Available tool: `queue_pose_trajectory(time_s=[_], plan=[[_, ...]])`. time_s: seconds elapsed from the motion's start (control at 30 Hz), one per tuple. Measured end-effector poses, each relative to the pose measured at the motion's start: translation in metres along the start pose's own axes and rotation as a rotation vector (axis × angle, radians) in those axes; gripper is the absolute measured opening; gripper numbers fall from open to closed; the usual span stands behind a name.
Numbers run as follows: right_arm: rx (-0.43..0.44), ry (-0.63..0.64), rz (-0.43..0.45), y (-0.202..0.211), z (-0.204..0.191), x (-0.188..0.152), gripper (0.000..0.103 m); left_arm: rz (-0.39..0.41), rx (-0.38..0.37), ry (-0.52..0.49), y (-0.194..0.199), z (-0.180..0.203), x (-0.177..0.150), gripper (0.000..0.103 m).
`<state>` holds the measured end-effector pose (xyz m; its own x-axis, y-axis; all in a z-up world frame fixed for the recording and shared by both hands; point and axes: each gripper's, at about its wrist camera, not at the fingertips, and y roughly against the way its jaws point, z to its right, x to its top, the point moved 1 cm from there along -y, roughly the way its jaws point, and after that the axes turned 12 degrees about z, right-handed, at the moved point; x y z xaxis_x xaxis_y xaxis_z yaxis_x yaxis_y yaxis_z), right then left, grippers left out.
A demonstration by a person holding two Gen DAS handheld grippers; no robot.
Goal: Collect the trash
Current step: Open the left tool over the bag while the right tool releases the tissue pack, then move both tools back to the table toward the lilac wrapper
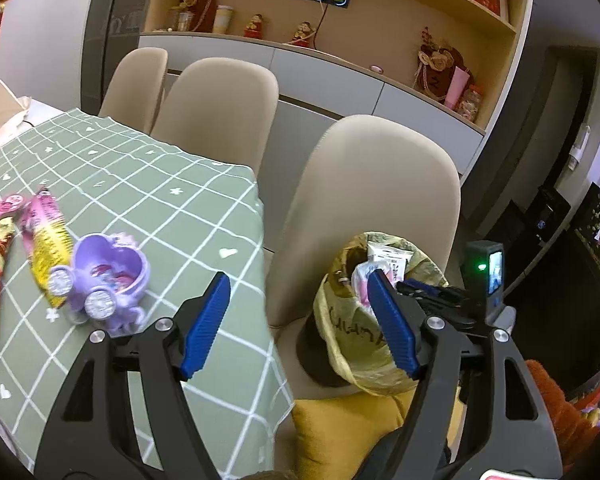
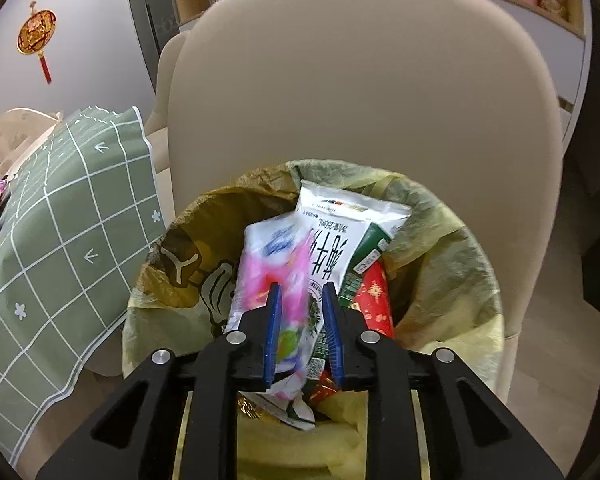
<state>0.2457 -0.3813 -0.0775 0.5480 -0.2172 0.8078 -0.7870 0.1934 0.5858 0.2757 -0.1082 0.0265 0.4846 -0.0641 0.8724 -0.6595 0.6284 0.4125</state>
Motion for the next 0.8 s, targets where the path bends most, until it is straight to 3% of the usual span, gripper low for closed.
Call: queue_pose_trajectory(time_s=[0.27, 0.57, 0.8], plan=[[0.043, 0.023, 0.099, 0.054, -0.007, 0.017, 0.026, 0.058, 0.072, -0.015, 0.045, -0.032, 0.001, 0.07], [0.12, 0.088, 0.254, 0.112, -0.062, 0.044, 0.026, 0.106, 0.21, 0.008, 0.108, -0.094, -0.003, 0.071], [0.189, 0.165, 0.288, 0.128, -0.121, 0.049, 0.026, 0.124, 0.303, 0.051, 0.155, -0.147, -0.013, 0.071]])
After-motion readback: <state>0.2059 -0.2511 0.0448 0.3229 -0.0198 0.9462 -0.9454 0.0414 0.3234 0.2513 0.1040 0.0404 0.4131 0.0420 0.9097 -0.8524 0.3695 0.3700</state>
